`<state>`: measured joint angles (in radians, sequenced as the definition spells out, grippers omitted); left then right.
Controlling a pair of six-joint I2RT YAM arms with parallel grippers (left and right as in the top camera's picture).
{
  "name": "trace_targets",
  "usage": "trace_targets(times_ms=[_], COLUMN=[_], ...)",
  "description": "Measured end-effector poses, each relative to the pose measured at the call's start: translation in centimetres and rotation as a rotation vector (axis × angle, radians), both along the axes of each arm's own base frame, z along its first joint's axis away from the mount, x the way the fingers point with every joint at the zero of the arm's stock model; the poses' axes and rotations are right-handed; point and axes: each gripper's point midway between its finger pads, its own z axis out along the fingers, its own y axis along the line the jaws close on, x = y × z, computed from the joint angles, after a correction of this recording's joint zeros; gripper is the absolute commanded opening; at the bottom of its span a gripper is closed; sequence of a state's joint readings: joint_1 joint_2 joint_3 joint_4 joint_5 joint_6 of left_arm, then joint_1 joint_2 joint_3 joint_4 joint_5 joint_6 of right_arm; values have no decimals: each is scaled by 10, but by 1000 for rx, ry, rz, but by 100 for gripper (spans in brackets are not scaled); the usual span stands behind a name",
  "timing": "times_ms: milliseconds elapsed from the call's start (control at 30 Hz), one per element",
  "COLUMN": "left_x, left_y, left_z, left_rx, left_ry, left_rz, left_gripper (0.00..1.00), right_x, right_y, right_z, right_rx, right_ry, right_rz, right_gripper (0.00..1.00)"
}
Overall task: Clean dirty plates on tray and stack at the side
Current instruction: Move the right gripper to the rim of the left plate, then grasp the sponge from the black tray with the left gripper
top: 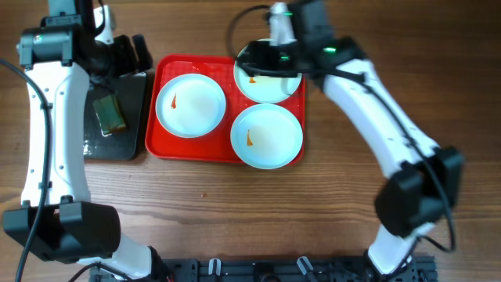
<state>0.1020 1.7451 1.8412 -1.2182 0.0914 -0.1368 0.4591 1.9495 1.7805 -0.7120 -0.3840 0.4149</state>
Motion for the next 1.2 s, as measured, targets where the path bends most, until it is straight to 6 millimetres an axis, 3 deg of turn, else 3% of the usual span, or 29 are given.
trace_targets(times_ms=[67, 100, 200, 267, 333, 433, 600, 733, 967, 1067, 1133, 1200], left_x=[-1, -3, -9, -12, -12, -7, 0, 2, 6, 15, 13, 12], left_y=[21, 36, 68, 80, 85, 87, 89, 90, 96, 101, 101, 101], left_z=[0, 0, 0, -1, -7, -27, -69, -99, -157, -187, -201, -211], left_rx=[17, 24, 36, 47, 51, 44, 29, 21, 27, 37, 38, 40], left_ry=[1, 1, 6, 10, 28, 80, 183, 261, 383, 404, 435, 454], left_rz=[68, 125, 229, 264, 275, 275, 274, 273, 262, 250, 242, 241], left_gripper=[100, 100, 100, 100, 100, 100, 99, 91, 89, 78, 63, 56], right_x=[4, 3, -5, -8, -7, -4, 0, -2, -2, -2, -1, 0], right_y=[29, 38, 50, 55, 57, 59, 62, 64, 64, 64, 64, 65], right_z=[-24, -49, -126, -155, -169, -173, -190, -192, -192, -192, -192, -192], right_rx=[-62, -101, -204, -233, -238, -232, -215, -209, -209, -210, -209, -206], right_ry=[29, 63, 180, 212, 221, 218, 254, 268, 267, 266, 264, 259], right_rz=[2, -11, -44, -45, -48, -58, -109, -122, -121, -118, -118, -118], right_gripper=[54, 48, 45, 44, 43, 34, 4, 4, 4, 4, 4, 4])
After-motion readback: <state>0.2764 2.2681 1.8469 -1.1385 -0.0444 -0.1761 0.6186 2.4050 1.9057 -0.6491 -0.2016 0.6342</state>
